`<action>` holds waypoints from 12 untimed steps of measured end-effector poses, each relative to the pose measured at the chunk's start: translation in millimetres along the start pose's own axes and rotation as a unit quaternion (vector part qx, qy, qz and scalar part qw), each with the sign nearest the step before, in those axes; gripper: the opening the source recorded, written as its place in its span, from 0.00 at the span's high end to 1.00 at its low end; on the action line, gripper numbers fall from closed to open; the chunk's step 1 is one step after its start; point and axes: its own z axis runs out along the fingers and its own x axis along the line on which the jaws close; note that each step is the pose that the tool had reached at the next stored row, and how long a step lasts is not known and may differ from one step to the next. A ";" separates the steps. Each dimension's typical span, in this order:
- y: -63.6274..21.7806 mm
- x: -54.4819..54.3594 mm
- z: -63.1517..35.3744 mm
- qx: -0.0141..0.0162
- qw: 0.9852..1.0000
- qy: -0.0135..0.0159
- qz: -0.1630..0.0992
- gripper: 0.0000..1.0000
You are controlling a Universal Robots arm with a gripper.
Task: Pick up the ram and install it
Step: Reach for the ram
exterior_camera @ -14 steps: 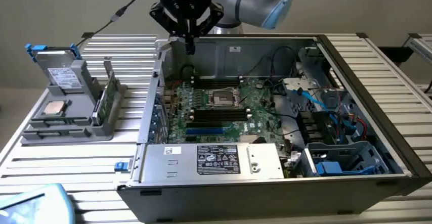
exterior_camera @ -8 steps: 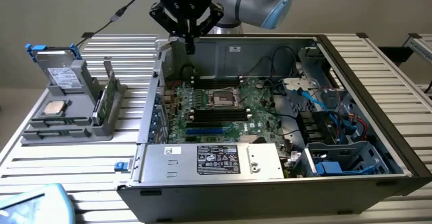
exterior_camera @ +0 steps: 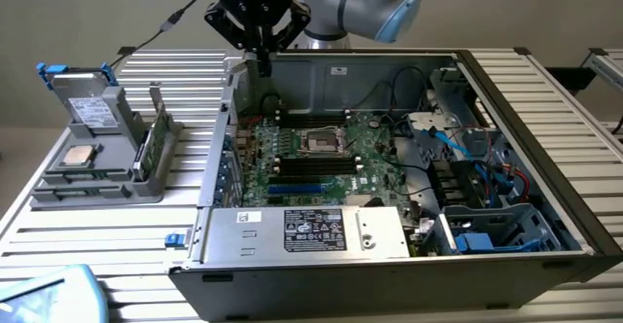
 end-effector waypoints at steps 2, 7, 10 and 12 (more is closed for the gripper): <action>1.3 8.6 -0.1 0.000 1.000 0.000 0.000 0.90; 4.3 29.5 -0.2 0.000 1.000 0.000 0.000 0.90; 5.6 42.8 -0.3 0.000 1.000 0.000 0.000 0.90; 5.6 51.9 -0.4 0.000 1.000 0.000 0.000 0.90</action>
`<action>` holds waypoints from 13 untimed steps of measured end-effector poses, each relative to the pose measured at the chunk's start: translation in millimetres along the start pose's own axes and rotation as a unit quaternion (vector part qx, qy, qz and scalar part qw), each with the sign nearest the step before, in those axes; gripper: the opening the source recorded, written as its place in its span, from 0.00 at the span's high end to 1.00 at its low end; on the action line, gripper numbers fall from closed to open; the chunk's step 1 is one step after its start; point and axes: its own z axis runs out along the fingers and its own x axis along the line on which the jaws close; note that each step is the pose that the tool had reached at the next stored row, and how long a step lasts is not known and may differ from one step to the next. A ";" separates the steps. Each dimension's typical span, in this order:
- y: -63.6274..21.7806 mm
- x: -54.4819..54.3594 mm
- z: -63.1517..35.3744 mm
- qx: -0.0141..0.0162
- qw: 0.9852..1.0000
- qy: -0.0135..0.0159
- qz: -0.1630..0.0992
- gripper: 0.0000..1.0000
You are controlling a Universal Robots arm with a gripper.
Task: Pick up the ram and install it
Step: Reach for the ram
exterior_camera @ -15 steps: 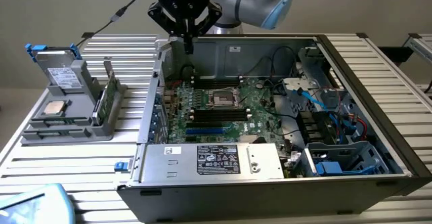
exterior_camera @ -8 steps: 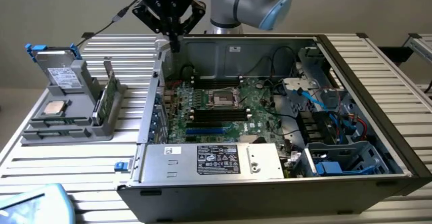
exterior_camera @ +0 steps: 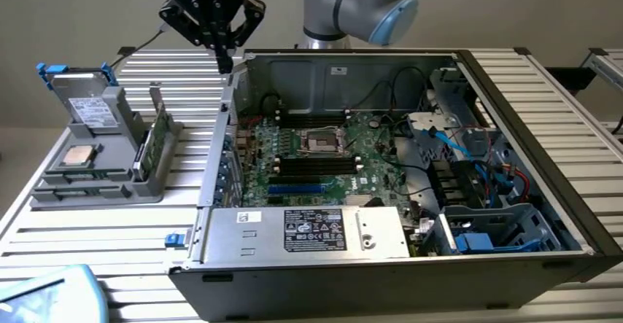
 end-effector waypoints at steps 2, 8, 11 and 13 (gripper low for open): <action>-0.5 8.9 0.1 0.000 1.000 0.000 0.000 0.90; -2.4 36.2 1.7 0.000 1.000 0.000 0.000 0.90; -3.5 50.0 2.2 0.000 1.000 0.000 0.000 0.90; -4.1 58.5 2.7 0.000 1.000 0.000 -0.001 0.90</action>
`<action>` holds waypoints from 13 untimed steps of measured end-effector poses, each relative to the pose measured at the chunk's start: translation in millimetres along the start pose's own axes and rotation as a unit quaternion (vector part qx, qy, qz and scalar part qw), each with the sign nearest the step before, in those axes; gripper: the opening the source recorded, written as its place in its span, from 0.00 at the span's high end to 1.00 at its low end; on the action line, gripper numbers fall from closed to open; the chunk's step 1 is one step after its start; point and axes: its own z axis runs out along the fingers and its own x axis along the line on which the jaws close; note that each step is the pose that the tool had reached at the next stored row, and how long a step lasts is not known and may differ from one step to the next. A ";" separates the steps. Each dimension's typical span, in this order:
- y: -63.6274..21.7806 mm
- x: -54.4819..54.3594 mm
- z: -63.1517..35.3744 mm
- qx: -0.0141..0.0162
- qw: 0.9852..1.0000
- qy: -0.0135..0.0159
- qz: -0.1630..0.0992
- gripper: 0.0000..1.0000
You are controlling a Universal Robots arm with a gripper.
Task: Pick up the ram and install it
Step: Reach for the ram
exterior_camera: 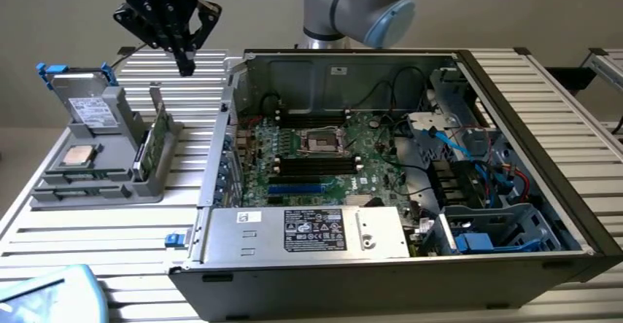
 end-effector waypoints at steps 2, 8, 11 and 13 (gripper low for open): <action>-0.7 9.1 1.6 0.000 1.000 0.001 -0.003 0.90; -2.0 25.3 6.5 0.003 1.000 0.004 -0.010 0.90; -2.9 35.1 9.5 0.003 1.000 0.007 -0.012 0.90; -3.4 41.4 11.3 0.003 1.000 0.008 -0.014 0.90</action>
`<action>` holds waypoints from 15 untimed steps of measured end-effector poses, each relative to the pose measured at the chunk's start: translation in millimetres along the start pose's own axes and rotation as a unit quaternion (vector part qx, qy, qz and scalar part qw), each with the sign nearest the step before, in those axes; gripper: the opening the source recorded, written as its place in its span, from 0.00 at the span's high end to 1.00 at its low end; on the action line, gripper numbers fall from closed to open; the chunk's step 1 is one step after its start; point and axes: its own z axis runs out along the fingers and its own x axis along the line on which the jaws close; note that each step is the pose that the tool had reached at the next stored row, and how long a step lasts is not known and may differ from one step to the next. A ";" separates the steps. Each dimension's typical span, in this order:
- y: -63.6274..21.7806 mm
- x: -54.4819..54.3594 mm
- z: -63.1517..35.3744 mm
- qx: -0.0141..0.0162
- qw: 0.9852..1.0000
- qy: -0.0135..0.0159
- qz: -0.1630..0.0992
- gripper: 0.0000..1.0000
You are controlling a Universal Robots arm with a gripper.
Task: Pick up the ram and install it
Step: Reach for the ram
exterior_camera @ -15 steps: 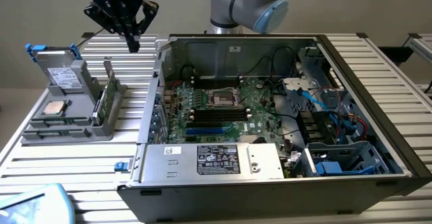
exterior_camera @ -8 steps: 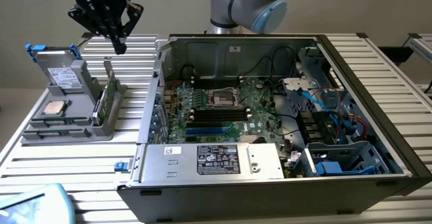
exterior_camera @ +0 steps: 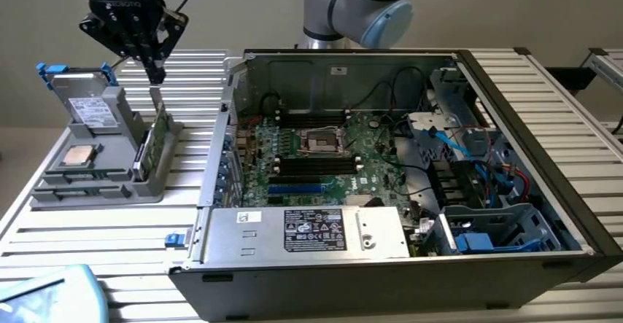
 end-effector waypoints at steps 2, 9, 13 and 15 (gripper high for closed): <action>-0.4 6.3 1.9 0.000 1.000 0.002 -0.001 0.90; -1.5 26.4 9.0 0.001 1.000 0.007 -0.008 0.90; -2.0 36.0 12.8 0.002 1.000 0.009 -0.013 0.90; -2.3 40.6 14.5 0.003 1.000 0.011 -0.016 0.90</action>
